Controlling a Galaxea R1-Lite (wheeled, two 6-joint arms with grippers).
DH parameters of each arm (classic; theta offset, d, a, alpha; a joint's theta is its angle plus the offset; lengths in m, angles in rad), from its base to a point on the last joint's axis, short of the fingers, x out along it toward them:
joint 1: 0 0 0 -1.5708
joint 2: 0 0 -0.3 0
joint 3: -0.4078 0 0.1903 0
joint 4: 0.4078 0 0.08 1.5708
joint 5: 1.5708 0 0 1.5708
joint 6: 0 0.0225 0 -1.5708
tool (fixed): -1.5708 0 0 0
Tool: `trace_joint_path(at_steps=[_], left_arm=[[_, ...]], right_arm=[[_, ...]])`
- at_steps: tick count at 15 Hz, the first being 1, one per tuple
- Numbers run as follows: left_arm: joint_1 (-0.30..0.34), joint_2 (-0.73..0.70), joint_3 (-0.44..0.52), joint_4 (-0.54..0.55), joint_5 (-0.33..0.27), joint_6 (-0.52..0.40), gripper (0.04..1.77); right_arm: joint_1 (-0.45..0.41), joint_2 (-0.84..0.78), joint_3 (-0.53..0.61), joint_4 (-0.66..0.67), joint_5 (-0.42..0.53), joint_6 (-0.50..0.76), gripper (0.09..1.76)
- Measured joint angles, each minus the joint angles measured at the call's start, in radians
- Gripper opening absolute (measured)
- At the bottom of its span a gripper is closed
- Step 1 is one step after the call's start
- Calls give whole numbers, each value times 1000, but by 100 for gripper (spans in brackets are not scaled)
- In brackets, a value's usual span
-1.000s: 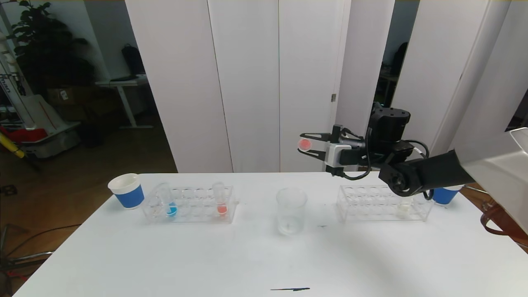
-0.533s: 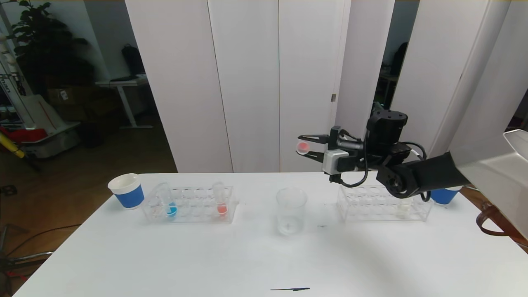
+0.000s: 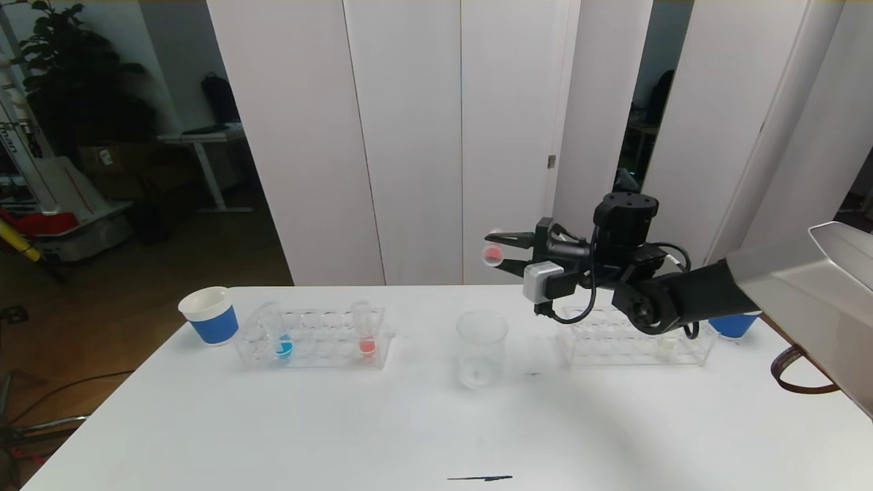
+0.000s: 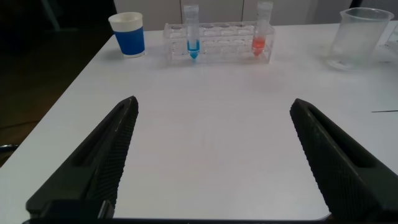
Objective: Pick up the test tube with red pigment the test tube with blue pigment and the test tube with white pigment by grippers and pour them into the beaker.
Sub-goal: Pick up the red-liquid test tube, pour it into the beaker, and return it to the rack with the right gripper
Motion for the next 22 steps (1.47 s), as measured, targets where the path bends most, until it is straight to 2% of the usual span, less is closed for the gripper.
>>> trace_joint_path(at_steps=[7,16,22], left_arm=[[0,0,0,0,0,0,175],[0,0,0,0,0,0,175],[0,0,0,0,0,0,175]], right_arm=[[18,20,-21,8,-27,-87,58],[23,22,-24,-1,-9,-193,58],[9,23,-23,0,-3,-200,58]])
